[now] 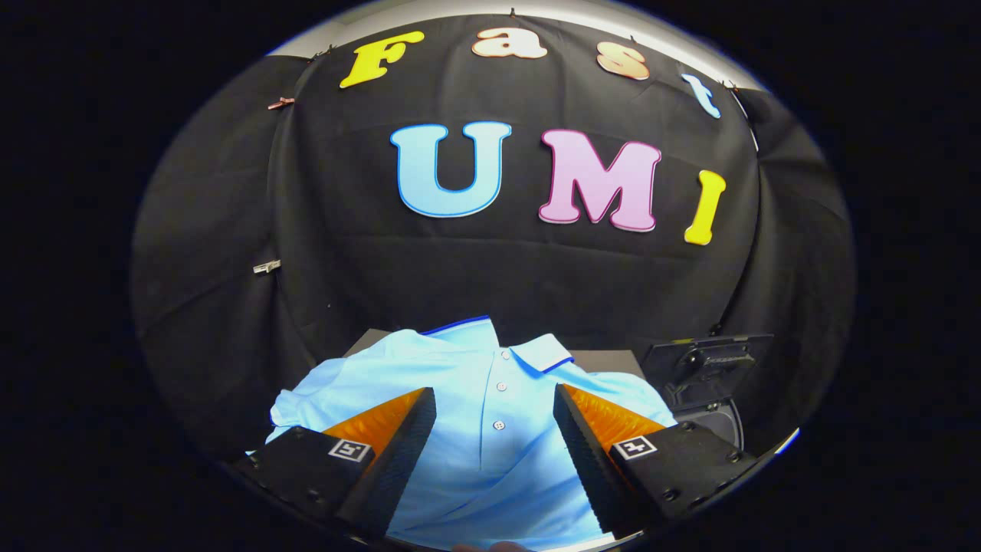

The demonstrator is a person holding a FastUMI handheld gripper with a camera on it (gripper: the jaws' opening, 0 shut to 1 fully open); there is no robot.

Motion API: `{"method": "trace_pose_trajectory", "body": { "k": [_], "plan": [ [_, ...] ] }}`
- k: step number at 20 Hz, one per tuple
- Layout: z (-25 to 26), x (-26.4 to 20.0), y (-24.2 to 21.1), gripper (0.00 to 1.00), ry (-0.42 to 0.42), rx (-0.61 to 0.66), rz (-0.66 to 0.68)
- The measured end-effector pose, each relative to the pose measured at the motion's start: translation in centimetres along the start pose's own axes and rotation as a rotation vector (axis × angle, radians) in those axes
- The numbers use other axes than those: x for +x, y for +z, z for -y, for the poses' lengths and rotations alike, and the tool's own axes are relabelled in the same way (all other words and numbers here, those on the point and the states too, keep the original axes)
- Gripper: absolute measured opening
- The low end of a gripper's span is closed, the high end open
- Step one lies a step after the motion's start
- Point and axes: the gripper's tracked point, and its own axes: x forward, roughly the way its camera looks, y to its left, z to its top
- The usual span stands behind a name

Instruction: Put the clothes into the washing machine and then close the washing machine lid.

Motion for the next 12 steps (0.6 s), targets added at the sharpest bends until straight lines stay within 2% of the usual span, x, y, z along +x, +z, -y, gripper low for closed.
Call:
{"method": "trace_pose_trajectory", "body": {
  "k": [6, 9, 10, 12],
  "plan": [
    [0.3, 3.8, -2.6, 0.98, -0.003, -0.005, -0.122],
    [0.7, 4.6, -5.7, 0.99, -0.002, 0.05, -0.276],
    [0.5, 4.8, -4.7, 0.99, 0.002, 0.058, -0.255],
    [0.7, 5.5, -5.3, 0.96, 0.004, 0.028, -0.283]
  ]
}}
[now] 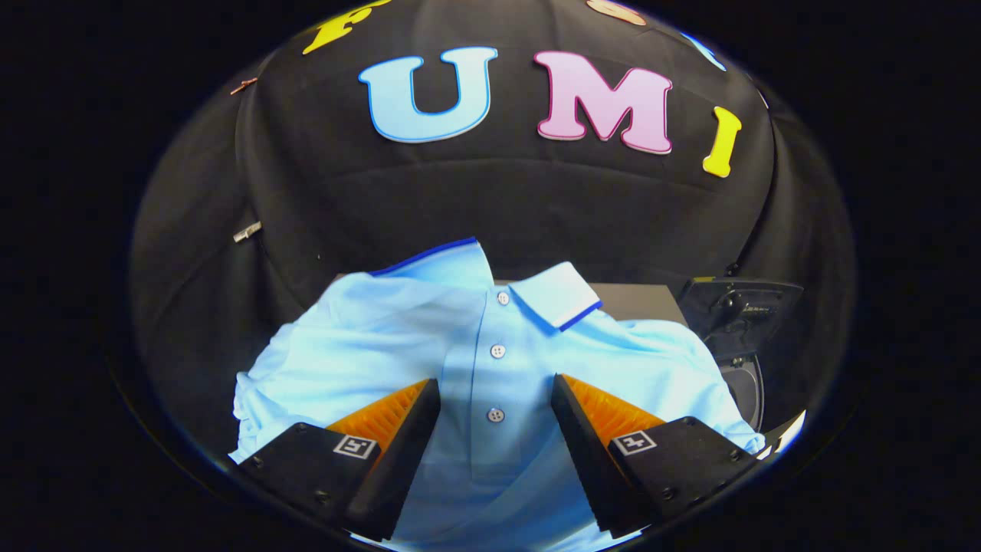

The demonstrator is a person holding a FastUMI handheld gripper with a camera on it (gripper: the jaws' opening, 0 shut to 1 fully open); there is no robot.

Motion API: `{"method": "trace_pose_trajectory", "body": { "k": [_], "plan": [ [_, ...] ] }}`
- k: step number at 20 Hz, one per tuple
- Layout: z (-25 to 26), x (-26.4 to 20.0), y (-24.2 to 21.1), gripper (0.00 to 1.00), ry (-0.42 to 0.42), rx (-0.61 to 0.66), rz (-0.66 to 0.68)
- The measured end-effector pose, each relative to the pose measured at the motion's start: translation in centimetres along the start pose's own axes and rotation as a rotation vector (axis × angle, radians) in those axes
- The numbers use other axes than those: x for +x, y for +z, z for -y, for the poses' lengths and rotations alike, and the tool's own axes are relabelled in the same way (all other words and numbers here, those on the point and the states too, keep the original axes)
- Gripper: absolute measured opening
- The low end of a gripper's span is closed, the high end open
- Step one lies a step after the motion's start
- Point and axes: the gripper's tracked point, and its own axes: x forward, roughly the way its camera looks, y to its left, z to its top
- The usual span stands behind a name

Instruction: Put the clothes into the washing machine and then close the washing machine lid.

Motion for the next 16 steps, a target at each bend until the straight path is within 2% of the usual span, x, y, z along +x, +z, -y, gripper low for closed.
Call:
{"method": "trace_pose_trajectory", "body": {
  "k": [1, 2, 4, 8, 14, 16],
  "plan": [
    [-0.2, 0.1, -0.3, 0.95, 0.01, -0.019, -0.019],
    [-0.3, -0.3, -0.3, 0.9, 0.019, -0.024, -0.021],
    [0.2, -0.2, 0.0, 0.75, 0.028, -0.012, -0.03],
    [0.7, -0.3, 0.0, 0.16, 0.06, 0.004, -0.017],
    [0.6, -0.4, 0.0, 0.16, -0.002, -0.085, -0.014],
    [0.6, -0.5, 0.0, 0.16, 0.008, -0.079, -0.007]
  ]
}}
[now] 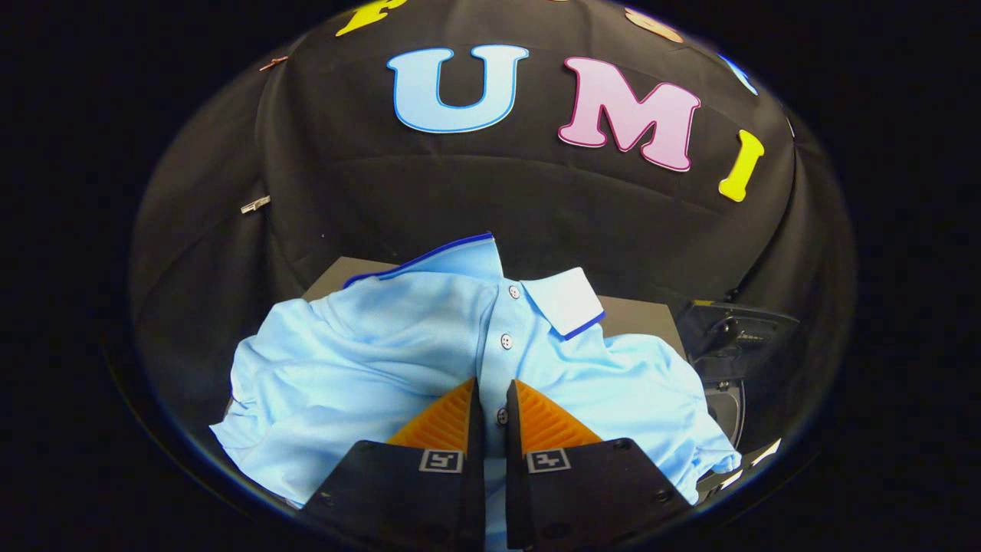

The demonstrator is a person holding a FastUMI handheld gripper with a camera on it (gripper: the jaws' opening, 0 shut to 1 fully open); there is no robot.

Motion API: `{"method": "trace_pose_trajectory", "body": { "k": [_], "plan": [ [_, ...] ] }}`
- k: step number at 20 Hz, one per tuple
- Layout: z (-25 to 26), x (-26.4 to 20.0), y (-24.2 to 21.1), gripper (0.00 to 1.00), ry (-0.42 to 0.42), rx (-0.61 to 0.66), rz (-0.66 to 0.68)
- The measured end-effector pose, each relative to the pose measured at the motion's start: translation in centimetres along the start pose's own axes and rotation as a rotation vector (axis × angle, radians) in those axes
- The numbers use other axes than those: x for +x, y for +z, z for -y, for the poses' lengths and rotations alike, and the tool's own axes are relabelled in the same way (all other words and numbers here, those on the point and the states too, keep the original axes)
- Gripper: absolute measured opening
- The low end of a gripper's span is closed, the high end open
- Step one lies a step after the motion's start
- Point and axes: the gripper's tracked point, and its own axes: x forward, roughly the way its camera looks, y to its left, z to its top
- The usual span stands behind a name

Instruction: Put the clothes into the washing machine and then close the washing machine lid.

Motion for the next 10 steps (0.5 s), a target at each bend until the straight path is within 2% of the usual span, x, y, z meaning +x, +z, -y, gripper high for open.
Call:
{"method": "trace_pose_trajectory", "body": {
  "k": [3, 10],
  "plan": [
    [0.0, 0.0, 0.1, 0.16, 0.018, 0.043, 0.005],
    [-0.2, -1.2, 1.0, 0.15, 0.012, 0.003, 0.047]
  ]
}}
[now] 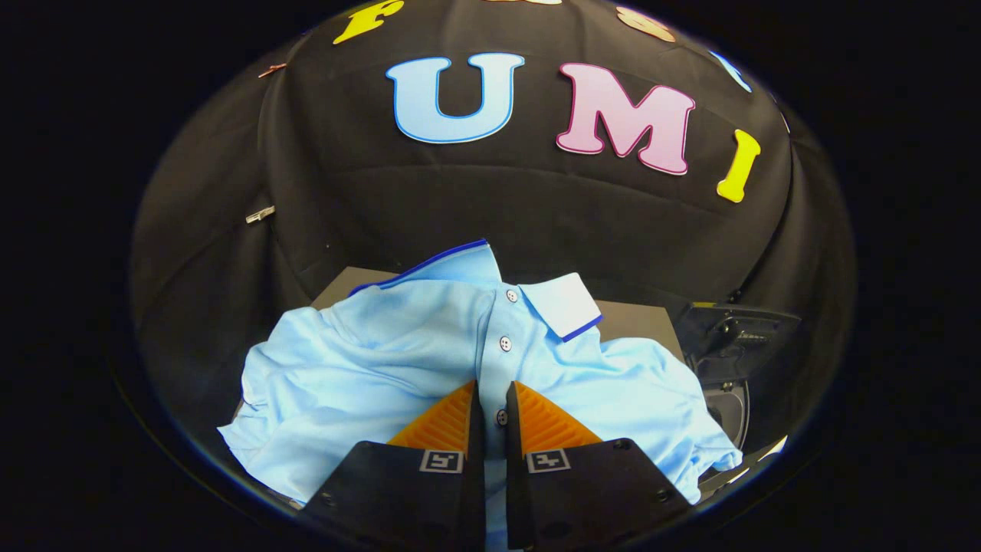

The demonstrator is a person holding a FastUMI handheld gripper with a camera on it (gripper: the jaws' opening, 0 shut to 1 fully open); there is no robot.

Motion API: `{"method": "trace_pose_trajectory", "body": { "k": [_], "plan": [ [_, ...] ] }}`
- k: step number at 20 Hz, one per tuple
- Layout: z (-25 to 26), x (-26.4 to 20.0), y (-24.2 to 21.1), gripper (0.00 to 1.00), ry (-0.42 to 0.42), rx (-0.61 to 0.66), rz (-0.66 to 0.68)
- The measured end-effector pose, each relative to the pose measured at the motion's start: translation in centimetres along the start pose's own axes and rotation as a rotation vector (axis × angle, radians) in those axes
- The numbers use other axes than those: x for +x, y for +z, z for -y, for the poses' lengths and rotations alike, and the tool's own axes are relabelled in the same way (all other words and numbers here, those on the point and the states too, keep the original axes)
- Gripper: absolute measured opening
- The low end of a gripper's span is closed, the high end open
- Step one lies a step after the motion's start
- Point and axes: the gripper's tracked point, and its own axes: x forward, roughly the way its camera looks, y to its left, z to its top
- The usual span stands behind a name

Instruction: Put the clothes into the washing machine and then close the washing machine lid.

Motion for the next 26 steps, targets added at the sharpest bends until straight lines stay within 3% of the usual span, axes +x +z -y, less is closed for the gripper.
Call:
{"method": "trace_pose_trajectory", "body": {
  "k": [6, 13, 17, 26],
  "plan": [
    [-0.3, -2.3, 2.2, 0.15, 0.04, 0.05, 0.073],
    [2.0, -3.4, 2.2, 0.16, 0.026, -0.036, 0.117],
    [5.5, -4.3, 2.2, 0.15, 0.01, -0.047, 0.13],
    [17.0, -6.6, 2.3, 0.15, 0.012, 0.097, 0.156]
  ]
}}
